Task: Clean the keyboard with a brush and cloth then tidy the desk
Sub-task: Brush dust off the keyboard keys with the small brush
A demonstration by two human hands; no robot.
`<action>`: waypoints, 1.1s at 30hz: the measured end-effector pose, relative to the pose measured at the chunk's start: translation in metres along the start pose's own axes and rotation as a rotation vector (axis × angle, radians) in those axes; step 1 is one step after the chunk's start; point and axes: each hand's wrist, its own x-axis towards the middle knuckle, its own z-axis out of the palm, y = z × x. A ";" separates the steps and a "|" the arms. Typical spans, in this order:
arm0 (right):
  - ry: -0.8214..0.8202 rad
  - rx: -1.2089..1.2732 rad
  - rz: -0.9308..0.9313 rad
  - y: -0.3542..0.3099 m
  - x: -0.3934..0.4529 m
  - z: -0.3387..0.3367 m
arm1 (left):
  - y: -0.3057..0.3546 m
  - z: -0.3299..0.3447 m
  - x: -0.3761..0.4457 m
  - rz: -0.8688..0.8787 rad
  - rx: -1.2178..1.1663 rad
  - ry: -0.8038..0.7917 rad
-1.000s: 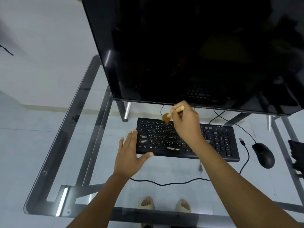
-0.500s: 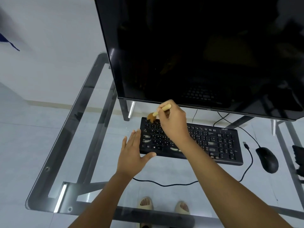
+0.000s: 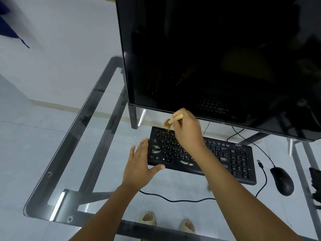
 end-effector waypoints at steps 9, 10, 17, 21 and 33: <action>0.008 0.096 0.031 -0.002 0.001 0.004 | 0.004 -0.003 -0.002 -0.025 -0.064 0.040; -0.073 0.124 0.054 -0.003 0.000 0.004 | 0.004 -0.003 -0.002 -0.013 -0.047 0.043; -0.053 0.089 0.107 0.004 0.002 -0.005 | 0.002 -0.003 -0.001 0.020 -0.037 0.051; -0.072 0.012 0.078 0.011 -0.006 -0.013 | 0.001 -0.001 -0.003 0.049 0.012 0.052; -0.172 -0.057 0.028 0.017 -0.018 -0.030 | -0.001 0.002 -0.005 0.052 0.123 0.016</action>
